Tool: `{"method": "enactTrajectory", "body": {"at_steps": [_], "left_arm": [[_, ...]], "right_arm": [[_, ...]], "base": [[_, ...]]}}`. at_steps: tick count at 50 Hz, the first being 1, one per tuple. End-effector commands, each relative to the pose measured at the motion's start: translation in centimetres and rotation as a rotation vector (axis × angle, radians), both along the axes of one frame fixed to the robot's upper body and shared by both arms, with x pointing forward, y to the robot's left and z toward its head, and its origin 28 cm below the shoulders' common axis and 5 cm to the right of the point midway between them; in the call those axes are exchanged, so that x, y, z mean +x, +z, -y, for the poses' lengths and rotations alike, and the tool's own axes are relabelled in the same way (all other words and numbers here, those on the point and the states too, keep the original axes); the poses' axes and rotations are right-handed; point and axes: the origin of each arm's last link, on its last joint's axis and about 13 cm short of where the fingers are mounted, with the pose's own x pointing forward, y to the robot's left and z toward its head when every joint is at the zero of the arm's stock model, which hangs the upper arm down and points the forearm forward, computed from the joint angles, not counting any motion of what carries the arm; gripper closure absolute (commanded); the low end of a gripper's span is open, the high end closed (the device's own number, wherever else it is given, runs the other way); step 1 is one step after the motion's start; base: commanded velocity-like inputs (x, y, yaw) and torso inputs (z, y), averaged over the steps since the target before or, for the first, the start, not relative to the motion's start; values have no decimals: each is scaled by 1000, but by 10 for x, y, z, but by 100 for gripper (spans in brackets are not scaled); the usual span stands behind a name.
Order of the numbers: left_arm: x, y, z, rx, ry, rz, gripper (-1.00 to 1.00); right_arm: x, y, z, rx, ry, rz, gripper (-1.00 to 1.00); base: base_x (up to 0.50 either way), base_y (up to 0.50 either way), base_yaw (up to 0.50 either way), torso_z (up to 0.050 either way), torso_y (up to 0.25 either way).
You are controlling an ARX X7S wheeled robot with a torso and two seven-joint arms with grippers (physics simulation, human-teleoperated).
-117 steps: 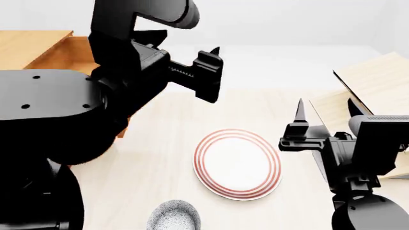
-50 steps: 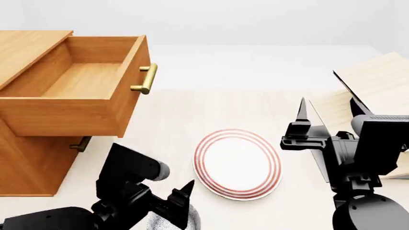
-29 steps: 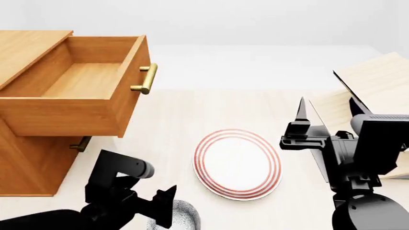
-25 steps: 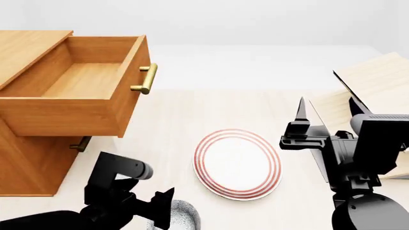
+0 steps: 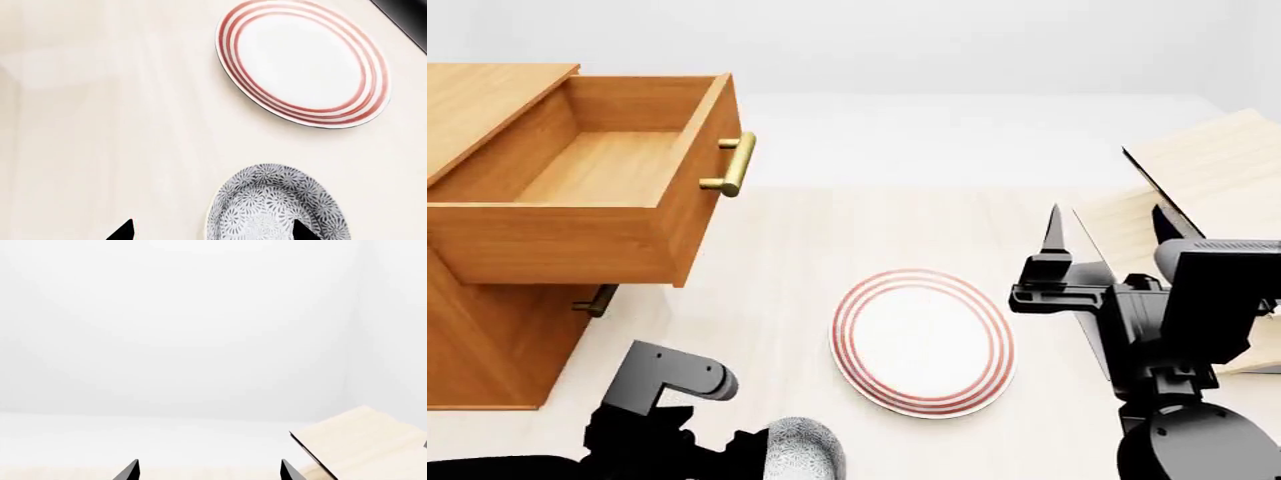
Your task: Open the top drawer of the cabinet and put the bowl in it.
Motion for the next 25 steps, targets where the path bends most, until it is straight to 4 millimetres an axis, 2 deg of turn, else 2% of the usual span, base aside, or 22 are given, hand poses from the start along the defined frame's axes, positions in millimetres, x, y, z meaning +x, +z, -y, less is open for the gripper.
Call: {"method": "enactTrajectory", "body": {"at_steps": [1, 17, 25], "left_arm": [[-3, -1, -3, 50, -2, -27, -100], [6, -2, -2, 63, -3, -40, -100], [16, -9, 0, 75, 6, -62, -100]], "right_arm": [[2, -3, 0, 3, 3, -6, -100], [3, -4, -1, 0, 5, -10, -100], [4, -6, -1, 6, 2, -13, -100]], "base": [[0, 0, 0, 0, 0], [0, 0, 0, 0, 0], [0, 0, 0, 0, 0]]}}
